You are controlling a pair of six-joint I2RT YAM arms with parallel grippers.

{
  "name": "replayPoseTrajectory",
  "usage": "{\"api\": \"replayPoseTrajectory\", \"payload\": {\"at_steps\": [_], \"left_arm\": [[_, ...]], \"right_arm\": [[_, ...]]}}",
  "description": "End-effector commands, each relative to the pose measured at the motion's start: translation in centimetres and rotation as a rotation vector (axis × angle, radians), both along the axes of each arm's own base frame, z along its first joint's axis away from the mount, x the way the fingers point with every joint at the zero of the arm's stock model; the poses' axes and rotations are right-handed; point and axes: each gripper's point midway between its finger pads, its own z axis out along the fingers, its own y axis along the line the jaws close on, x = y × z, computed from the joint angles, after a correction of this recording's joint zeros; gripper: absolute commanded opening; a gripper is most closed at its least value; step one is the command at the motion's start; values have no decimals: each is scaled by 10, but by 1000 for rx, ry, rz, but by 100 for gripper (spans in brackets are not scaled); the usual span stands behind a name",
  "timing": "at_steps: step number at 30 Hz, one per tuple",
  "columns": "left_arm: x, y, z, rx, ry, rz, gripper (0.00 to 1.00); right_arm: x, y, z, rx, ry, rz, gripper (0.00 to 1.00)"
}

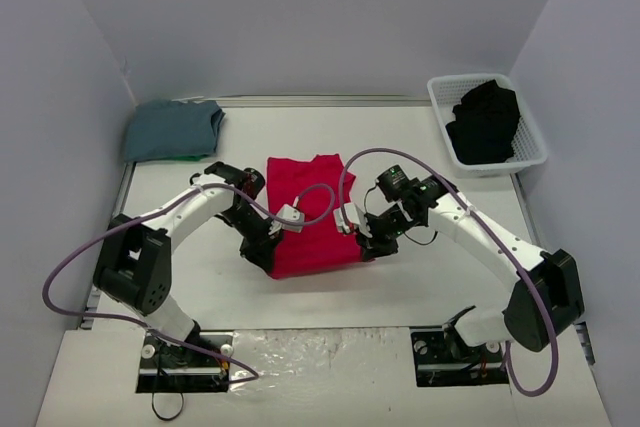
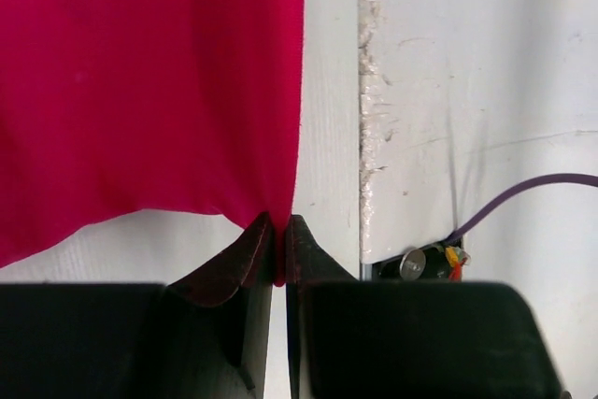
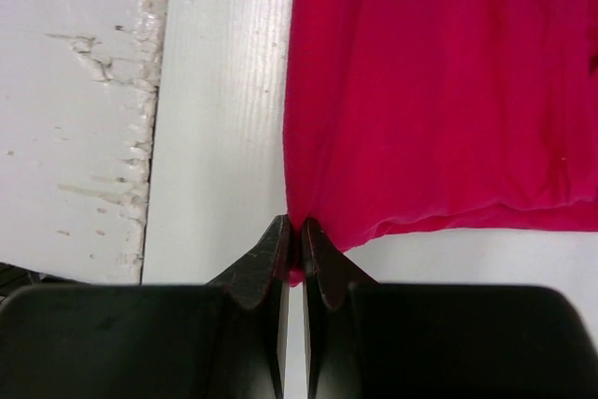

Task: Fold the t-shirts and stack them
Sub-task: Fold the long partially folded tshirt into a neat square

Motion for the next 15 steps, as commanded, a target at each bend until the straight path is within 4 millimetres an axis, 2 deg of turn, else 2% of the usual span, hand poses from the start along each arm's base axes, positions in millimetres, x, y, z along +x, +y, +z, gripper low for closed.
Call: {"api": "replayPoseTrajectory", "payload": {"at_steps": [1,7,10,15], "left_arm": [[-19,13,30,3,10,-63,2],[-40,7,58,-89,3,-133,2],[-45,6,63,-89,-10,-160,2],[-40,8,70,-68,-36,-170,2]], "right_arm": [[-28,-21,21,-42,56,28,0],[-46,-24,41,-3,70,83,0],[-52,-26,47,0,84,120,0],[-51,-23,58,9,98,151,0]]}}
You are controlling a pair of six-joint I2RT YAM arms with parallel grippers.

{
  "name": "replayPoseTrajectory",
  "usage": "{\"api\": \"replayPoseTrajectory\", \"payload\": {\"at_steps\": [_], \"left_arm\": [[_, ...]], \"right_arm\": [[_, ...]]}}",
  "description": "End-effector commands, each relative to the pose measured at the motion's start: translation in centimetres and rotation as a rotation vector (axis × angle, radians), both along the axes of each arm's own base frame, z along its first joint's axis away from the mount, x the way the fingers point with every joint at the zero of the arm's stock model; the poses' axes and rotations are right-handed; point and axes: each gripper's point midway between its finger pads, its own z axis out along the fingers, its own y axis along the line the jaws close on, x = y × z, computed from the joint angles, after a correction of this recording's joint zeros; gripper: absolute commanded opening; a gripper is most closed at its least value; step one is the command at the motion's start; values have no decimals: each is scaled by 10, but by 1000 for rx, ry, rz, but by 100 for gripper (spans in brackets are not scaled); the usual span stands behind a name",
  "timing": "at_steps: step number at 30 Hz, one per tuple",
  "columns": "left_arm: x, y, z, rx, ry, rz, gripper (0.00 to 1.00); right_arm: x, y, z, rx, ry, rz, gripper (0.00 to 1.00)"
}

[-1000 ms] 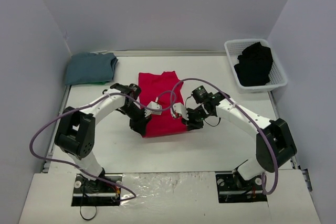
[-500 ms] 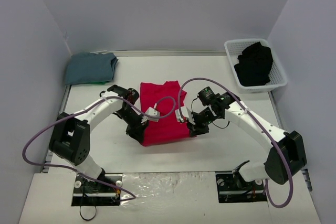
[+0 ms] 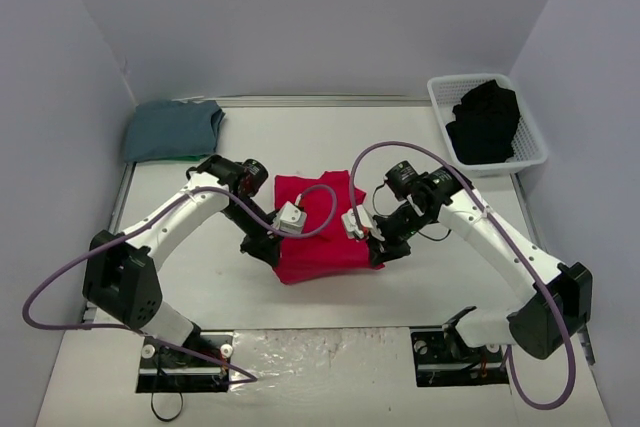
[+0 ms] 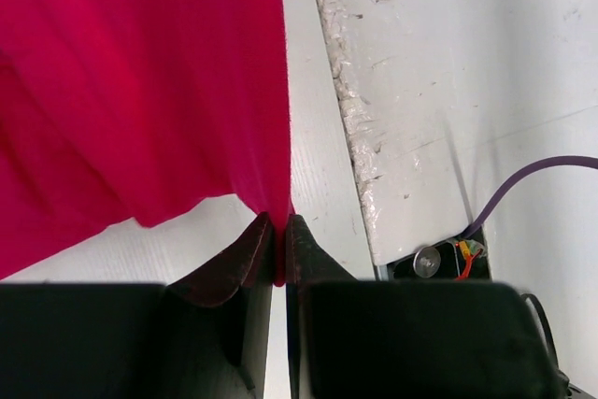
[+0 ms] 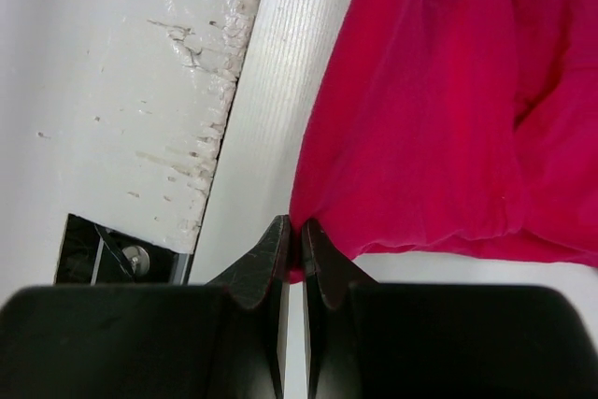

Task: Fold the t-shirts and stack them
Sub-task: Fold the long partially folded tshirt into a neat square

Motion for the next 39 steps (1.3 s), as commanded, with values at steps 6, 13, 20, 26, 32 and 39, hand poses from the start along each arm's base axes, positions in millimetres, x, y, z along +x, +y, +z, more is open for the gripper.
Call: {"api": "replayPoseTrajectory", "payload": {"at_steps": [6,13,20,26,32,39], "left_arm": [[-13,23,27,94,2,-19,2],[4,23,32,122,-56,-1,2],[20,22,38,120,-115,25,2],[40,21,43,124,-162,68,2],[61,21,45,127,-211,112,2],[85,20,42,138,-236,140,2]], "right_arm": [[1,-6,13,-54,37,33,0],[24,-1,20,-60,-24,33,0],[51,6,30,-46,-105,-6,0],[76,5,31,-38,-129,-48,0],[105,5,32,-10,-163,-92,0],[137,11,30,12,-187,-112,0]]}}
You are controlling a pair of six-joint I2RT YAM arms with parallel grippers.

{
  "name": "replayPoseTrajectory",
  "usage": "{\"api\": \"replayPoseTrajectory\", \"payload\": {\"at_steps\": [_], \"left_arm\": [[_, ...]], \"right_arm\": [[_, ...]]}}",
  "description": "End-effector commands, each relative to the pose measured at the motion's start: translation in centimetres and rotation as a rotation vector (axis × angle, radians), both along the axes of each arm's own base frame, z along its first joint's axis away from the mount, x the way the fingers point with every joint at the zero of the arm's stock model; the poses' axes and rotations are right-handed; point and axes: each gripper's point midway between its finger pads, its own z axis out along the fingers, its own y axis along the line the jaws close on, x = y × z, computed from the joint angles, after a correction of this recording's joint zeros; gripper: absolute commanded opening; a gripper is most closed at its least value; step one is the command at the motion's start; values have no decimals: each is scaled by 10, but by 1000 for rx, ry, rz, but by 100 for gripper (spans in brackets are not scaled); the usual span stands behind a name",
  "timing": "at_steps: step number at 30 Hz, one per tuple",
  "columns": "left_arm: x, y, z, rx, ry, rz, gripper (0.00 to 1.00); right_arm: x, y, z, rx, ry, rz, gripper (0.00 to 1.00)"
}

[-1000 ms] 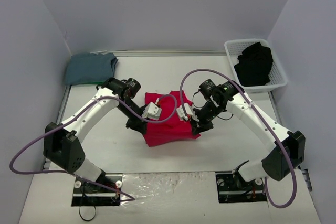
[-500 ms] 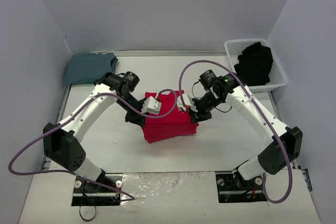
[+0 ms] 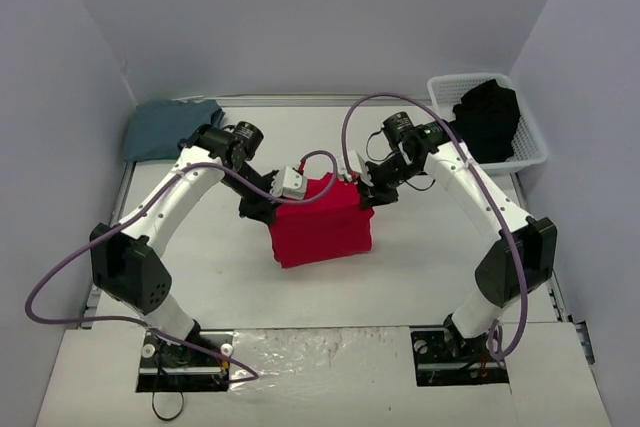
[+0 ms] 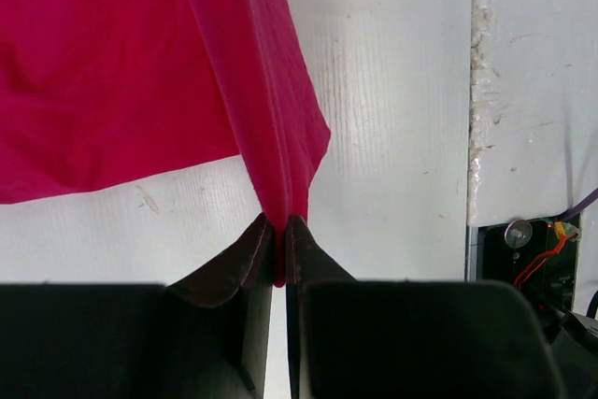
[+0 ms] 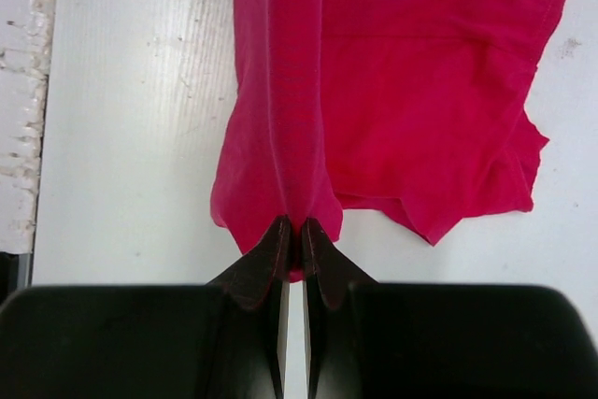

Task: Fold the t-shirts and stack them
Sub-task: Fold the long partially folded tshirt into a neat square

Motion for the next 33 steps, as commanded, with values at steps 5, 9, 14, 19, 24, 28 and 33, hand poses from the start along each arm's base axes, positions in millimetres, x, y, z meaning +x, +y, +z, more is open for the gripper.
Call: {"api": "replayPoseTrajectory", "payload": {"at_steps": [5,9,14,19,24,28,33], "left_arm": [[22,12,3,44,-20,41,2],[38,12,3,35,-22,55,2],[62,9,-1,33,-20,60,2],[84,9,-8,31,-6,62,2],[102,8,-18,35,16,60,2],[116,9,-26,29,25,70,3],[132,11,-45,35,46,76,2]], "right_arm": [[34,0,0,-1,-28,-10,0],[54,0,-8,-4,-21,-23,0],[79,-3,-18,-8,-16,-42,0],[103,-5,-23,-4,-23,-59,0],[131,-7,-38,2,-13,-80,0],[148,-5,-51,6,-1,-88,0],[174,-3,-75,9,21,-107,0]]}}
